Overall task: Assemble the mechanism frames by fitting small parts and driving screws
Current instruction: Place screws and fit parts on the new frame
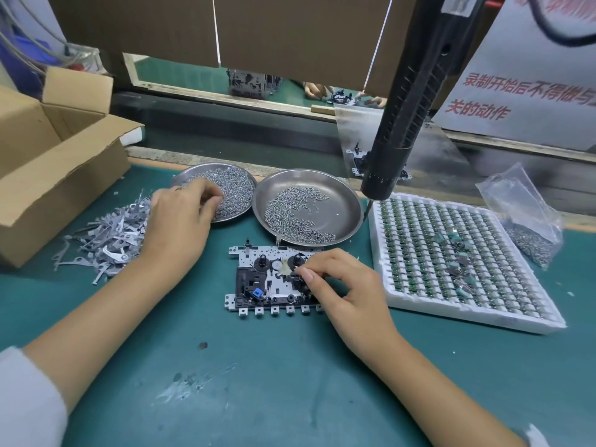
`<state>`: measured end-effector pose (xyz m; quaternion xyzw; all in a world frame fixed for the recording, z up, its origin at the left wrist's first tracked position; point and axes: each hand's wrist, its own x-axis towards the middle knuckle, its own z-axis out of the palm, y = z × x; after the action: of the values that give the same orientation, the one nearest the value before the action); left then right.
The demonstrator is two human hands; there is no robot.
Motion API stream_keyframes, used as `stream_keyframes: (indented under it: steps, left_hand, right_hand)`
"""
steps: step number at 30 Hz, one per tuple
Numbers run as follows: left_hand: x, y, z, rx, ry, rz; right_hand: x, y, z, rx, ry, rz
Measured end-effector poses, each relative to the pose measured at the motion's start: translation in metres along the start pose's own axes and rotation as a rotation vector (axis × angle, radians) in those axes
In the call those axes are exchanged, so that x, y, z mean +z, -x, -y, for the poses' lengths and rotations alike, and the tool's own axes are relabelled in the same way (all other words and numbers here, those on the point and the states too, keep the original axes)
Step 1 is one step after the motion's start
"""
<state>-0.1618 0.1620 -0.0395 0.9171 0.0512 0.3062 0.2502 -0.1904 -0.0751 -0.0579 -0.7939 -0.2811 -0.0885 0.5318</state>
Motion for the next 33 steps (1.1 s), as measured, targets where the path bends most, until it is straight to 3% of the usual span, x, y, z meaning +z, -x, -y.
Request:
stream_keyframes:
  steps: [5,9,13,15,27,33]
  left_hand:
    - [0.002,-0.002,0.001,0.049,-0.093,-0.022]
    - [0.001,0.008,-0.014,-0.018,0.194,-0.068]
    - [0.004,0.02,-0.032,-0.189,0.483,-0.019]
    - [0.007,0.027,-0.038,-0.253,0.566,0.004]
    - [0.008,0.041,-0.051,-0.264,0.9,0.083]
    - [0.01,0.043,-0.053,-0.236,0.875,0.078]
  right_hand:
    - [0.002,-0.001,0.005,-0.088,0.102,-0.049]
    - [-0.006,-0.032,0.011,-0.119,0.38,-0.112]
    - [-0.012,-0.081,0.008,0.28,0.623,0.26]
    - [-0.007,-0.093,0.005,0.37,0.632,0.338]
    - [-0.003,-0.095,-0.012,0.268,0.479,0.027]
    - [-0.008,-0.091,-0.015,0.231,0.427,0.01]
